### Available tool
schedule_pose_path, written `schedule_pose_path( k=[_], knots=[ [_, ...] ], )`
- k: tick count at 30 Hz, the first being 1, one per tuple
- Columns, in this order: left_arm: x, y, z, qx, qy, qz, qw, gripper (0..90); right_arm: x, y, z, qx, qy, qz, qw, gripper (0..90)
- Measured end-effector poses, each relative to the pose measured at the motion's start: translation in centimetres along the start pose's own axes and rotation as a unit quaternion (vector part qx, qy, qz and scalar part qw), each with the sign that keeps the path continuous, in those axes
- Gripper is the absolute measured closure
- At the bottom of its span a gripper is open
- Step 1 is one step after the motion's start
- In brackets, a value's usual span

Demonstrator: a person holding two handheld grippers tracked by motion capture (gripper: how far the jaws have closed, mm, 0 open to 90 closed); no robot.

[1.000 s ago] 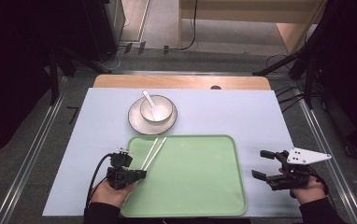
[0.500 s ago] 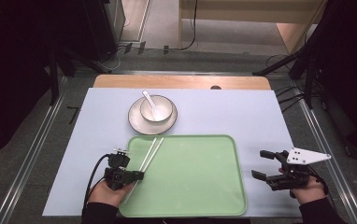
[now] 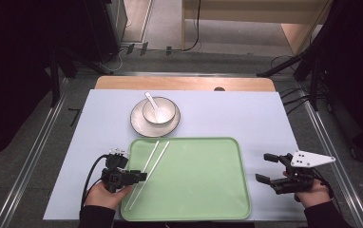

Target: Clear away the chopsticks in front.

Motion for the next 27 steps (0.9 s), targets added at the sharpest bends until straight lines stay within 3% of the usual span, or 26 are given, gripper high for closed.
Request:
schedule_pose_path(
  k=[5, 12, 17, 27],
  knots=[
    [-1.3, 0.8, -0.9, 0.044, -0.006, 0.034, 0.9985, 45.4, 0.1, -0.1, 0.0, 0.001, 0.0, -0.005, 1.0, 17.5],
    [-3.2, 0.6, -2.7, 0.079, -0.005, 0.063, 0.9948, 37.7, 0.0, -0.1, -0.1, 0.001, -0.001, -0.005, 1.0, 17.4],
    [-4.5, 0.1, -4.0, 0.112, 0.007, 0.08, 0.9904, 36.6, 0.1, -0.1, -0.1, 0.001, 0.001, -0.007, 1.0, 17.4],
    [-7.2, -1.5, -7.2, 0.113, 0.015, 0.12, 0.9862, 34.2, 0.0, -0.1, 0.0, 0.002, -0.001, -0.005, 1.0, 17.0]
  ],
)
Point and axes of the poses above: each handheld gripper's, and its own axes: x roughly forward along the jaws, y roughly out of its top, z roughly to its right, the point moved 6 cm from there along x, roughly forward along the jaws, and after that the axes turned 10 degrees about x, right-handed, at the moved point
